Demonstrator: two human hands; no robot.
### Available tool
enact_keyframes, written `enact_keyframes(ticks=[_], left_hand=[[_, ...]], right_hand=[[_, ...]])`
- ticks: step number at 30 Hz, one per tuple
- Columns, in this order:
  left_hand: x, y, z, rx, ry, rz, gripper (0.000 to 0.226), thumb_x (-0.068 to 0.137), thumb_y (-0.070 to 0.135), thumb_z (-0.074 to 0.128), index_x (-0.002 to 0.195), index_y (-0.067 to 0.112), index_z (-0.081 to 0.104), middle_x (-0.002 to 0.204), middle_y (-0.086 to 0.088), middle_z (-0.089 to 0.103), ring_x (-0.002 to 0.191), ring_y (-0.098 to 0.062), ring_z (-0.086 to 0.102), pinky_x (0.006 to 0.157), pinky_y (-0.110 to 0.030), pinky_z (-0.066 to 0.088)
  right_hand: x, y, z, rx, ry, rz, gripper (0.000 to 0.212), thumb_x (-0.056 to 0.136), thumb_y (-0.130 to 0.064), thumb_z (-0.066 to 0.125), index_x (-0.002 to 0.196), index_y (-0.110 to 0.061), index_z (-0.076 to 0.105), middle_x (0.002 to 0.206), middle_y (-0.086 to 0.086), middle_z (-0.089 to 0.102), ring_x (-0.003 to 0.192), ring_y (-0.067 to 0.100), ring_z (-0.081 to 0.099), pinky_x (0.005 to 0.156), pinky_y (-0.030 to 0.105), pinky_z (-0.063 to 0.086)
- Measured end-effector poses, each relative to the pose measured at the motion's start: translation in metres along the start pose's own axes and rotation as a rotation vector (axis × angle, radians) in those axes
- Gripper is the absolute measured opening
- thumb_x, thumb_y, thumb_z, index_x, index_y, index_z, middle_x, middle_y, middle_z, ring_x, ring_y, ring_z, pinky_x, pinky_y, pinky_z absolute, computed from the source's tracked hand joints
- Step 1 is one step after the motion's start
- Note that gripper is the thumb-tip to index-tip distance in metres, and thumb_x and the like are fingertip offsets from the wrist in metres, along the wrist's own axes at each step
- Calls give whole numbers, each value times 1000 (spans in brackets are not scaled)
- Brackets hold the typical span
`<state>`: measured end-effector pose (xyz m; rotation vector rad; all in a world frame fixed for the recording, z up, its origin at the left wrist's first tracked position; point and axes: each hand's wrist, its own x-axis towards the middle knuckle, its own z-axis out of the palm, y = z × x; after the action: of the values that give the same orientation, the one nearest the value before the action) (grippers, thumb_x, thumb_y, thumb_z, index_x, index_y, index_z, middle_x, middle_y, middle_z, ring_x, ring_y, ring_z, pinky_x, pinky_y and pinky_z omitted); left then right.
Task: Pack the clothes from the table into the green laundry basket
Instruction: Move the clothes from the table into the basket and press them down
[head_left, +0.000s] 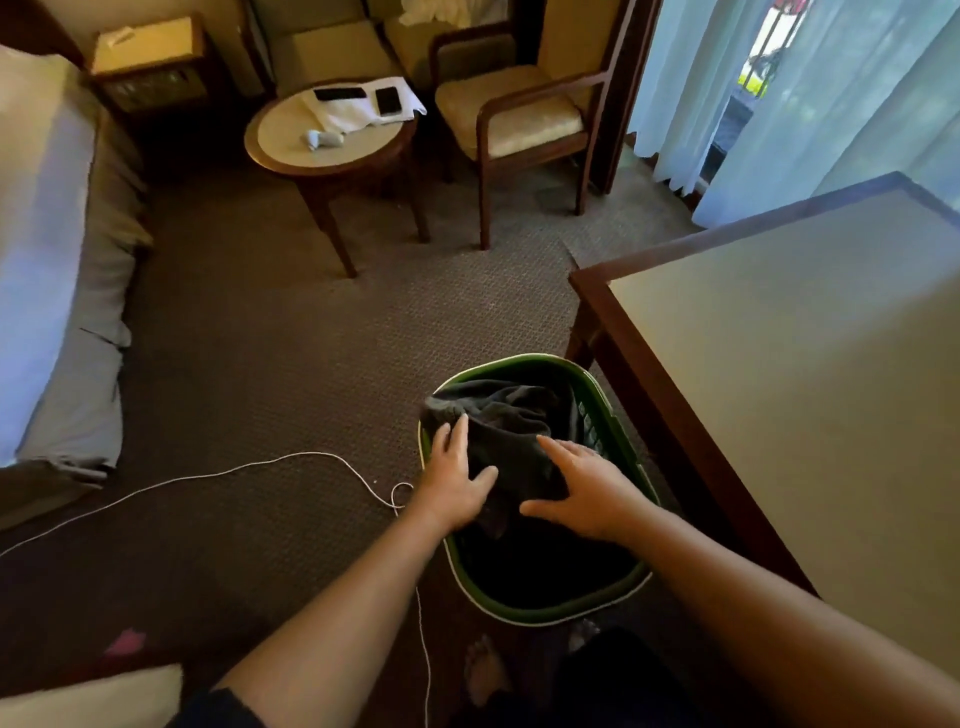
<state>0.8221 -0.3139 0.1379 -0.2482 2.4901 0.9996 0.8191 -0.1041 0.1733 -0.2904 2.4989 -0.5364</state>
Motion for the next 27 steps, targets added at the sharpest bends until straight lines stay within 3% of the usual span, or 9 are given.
enact_keyframes(ticks=[3, 6, 10, 14, 16, 21, 24, 27], left_hand=[[31, -9, 5, -52, 83, -69, 95, 97, 46, 64, 164, 26, 0, 172, -11, -11, 159, -29, -6, 129, -48, 11], [73, -23, 22, 27, 121, -131, 116, 86, 61, 70, 163, 26, -9, 170, -15, -18, 157, -36, -12, 128, -51, 8], [124, -44, 70, 31, -146, -104, 146, 65, 61, 88, 156, 44, -25, 166, -8, -33, 158, -35, -10, 128, -53, 12], [164, -74, 130, 26, -311, -213, 155, 55, 61, 93, 147, 56, -32, 168, -1, -29, 156, -45, 5, 121, -62, 27], [180, -91, 161, 89, -340, -256, 153, 56, 63, 91, 144, 58, -34, 166, 3, -32, 154, -50, 3, 119, -66, 28], [221, -122, 217, 192, -303, -294, 147, 60, 64, 89, 151, 53, -26, 168, 0, -27, 152, -53, 9, 116, -68, 30], [247, -133, 234, 177, -272, -332, 145, 60, 61, 90, 153, 53, -21, 170, 0, -21, 149, -55, 14, 113, -67, 35], [270, -144, 247, 185, -253, -343, 142, 59, 62, 90, 155, 52, -15, 170, -1, -12, 146, -56, 21, 110, -64, 40]], right_hand=[[32, 3, -3, -231, -105, -35, 112, 80, -68, 68, 162, -26, 5, 169, -3, 13, 156, 23, 9, 125, 52, 16], [80, 16, 3, -381, -165, -24, 118, 80, -63, 72, 161, -22, -4, 170, 0, 0, 156, 27, -2, 125, 57, 12], [158, 53, 30, -595, -196, 10, 130, 77, -57, 78, 159, -20, -16, 167, 9, -20, 153, 39, -17, 122, 65, 5], [214, 108, 80, -769, -238, -24, 119, 80, -70, 65, 154, -38, -23, 158, 12, -42, 145, 48, -32, 112, 78, -7], [236, 135, 111, -725, -283, -39, 120, 75, -68, 71, 153, -44, -18, 154, 13, -47, 141, 50, -37, 110, 78, -10], [282, 180, 182, -655, -288, -27, 101, 84, -55, 69, 156, -39, 1, 163, 17, -26, 149, 52, -16, 119, 68, 12], [311, 195, 206, -655, -307, 4, 101, 84, -41, 74, 157, -36, 3, 165, 18, -14, 150, 51, -4, 121, 64, 16], [337, 206, 223, -653, -308, -5, 99, 82, -38, 75, 155, -35, 8, 164, 20, 2, 146, 52, 10, 119, 63, 21]])
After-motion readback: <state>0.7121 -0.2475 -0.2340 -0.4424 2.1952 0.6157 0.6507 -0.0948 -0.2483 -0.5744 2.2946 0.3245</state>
